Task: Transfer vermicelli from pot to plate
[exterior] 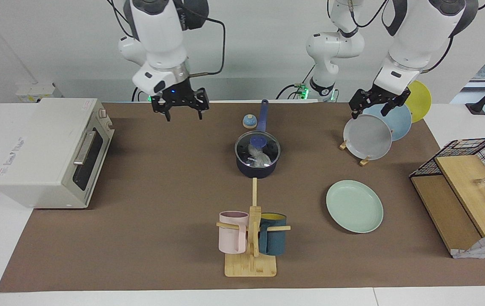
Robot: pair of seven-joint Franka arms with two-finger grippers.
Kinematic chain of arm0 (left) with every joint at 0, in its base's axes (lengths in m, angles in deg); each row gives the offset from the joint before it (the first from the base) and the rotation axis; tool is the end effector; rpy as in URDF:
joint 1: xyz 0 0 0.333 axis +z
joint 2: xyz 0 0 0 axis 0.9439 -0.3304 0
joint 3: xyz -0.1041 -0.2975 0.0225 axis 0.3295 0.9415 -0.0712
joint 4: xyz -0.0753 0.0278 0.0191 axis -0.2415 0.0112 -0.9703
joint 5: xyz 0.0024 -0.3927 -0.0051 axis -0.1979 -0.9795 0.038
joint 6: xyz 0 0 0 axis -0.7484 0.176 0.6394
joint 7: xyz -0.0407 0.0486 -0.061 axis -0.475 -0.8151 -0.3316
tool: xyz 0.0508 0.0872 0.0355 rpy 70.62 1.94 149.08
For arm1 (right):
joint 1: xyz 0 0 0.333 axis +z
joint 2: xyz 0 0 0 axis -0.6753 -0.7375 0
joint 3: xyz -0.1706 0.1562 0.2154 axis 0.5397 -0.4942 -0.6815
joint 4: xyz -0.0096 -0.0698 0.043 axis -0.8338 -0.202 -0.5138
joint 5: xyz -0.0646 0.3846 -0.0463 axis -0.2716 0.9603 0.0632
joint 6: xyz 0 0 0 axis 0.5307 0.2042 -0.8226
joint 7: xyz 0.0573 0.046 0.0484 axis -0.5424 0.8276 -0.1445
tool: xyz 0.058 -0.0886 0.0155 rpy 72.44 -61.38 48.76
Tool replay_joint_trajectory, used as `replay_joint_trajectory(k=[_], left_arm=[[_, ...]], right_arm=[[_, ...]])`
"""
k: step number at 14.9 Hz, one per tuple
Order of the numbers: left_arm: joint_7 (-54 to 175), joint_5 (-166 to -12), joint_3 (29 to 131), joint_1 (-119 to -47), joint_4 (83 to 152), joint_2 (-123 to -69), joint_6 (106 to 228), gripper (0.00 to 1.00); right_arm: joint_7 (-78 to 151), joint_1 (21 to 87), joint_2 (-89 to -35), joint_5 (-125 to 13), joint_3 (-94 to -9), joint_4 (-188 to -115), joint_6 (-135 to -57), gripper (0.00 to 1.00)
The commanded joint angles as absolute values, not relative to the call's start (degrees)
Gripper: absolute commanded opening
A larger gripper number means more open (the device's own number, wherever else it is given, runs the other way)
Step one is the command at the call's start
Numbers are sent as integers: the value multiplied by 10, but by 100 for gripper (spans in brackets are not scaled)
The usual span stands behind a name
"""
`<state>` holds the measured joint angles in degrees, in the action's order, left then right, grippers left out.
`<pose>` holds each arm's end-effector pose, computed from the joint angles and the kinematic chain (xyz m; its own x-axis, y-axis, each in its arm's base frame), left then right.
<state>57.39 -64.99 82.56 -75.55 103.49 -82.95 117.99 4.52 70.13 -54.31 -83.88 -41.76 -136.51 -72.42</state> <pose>0.5258 -0.1036 0.6075 0.9984 0.0236 -0.0511 0.0236 -0.9997 0.0005 0.5386 0.2560 0.5723 0.9989 0.0075 -0.0461 0.0065 -0.9997 -0.0221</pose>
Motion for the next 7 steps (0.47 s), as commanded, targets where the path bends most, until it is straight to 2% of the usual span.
replay_joint_trajectory(k=[1,7], left_arm=[[578,-655,829,-748,1037,-823,1176,100],[578,-655,829,-748,1038,-823,1176,100]], right_arm=[[8,737,-623,-829,-413,-1292,-720,100],[-101,836,-694,-832,-417,-1284,-799,100]])
